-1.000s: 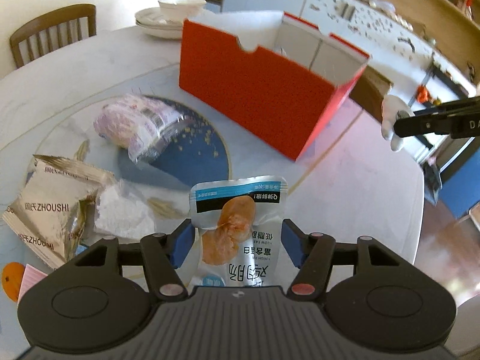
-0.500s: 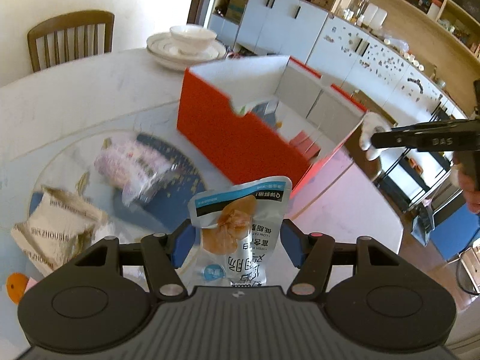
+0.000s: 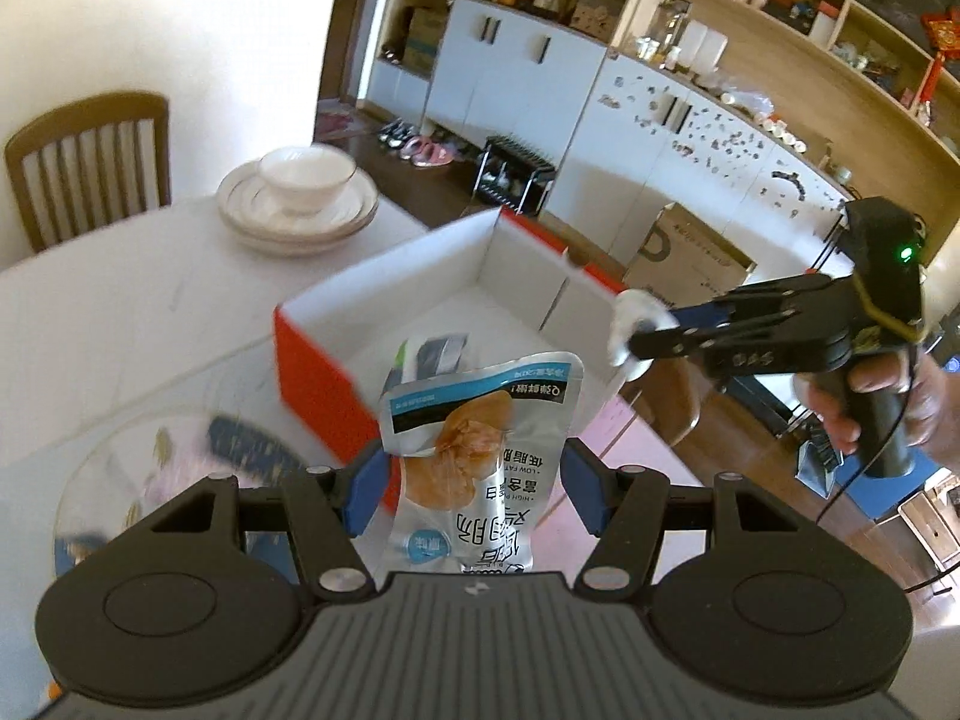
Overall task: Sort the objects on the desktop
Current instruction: 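Lower the pouch and white cloth down into the box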
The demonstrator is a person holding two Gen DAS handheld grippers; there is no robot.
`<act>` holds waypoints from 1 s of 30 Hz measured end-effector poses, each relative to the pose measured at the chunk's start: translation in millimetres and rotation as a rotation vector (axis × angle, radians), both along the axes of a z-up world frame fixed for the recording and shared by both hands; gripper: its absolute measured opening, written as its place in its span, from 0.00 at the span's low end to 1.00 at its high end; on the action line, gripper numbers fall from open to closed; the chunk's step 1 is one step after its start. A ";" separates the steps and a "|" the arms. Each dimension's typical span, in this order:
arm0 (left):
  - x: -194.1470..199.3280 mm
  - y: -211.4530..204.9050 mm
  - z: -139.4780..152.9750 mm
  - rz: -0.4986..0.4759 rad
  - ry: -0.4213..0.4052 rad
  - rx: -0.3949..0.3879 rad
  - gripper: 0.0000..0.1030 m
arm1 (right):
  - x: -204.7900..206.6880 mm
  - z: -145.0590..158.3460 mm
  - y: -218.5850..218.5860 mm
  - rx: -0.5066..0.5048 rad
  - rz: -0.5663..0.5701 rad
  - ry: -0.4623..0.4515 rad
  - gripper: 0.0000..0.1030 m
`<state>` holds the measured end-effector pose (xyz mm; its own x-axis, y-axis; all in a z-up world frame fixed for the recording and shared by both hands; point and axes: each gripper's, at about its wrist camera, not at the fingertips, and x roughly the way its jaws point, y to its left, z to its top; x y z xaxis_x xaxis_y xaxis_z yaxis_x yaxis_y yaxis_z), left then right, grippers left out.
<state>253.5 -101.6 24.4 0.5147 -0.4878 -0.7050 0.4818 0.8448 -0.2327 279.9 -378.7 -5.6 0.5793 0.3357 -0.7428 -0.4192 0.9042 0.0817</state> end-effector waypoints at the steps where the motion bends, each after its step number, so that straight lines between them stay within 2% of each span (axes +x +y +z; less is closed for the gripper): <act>1: 3.9 -4.5 4.3 -0.005 -0.006 0.001 0.60 | 3.2 1.1 -1.3 -0.001 0.004 -0.007 0.34; 5: 19.8 -21.5 15.5 -0.029 -0.016 -0.005 0.60 | 19.5 1.4 -5.3 -0.004 0.004 -0.017 0.34; 9: 40.8 -45.2 11.7 -0.065 -0.004 0.029 0.60 | 37.4 -5.8 -7.2 -0.015 0.007 0.017 0.34; 15: 74.4 -78.0 -8.4 -0.094 0.040 0.086 0.60 | 61.3 -21.7 -9.8 -0.038 0.000 0.075 0.34; 19: 89.9 -95.2 -26.3 -0.108 0.068 0.112 0.60 | 71.9 -31.7 -6.6 -0.070 -0.005 0.068 0.34; 30: 109.3 -137.5 -73.0 -0.155 0.090 0.250 0.60 | 111.8 -57.9 13.1 -0.123 0.059 0.151 0.34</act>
<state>362.8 -239.1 -48.7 0.3781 -0.3609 -0.8525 0.5963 0.7994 -0.0740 391.7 -365.6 -63.6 0.4403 0.2676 -0.8570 -0.4635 0.8853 0.0383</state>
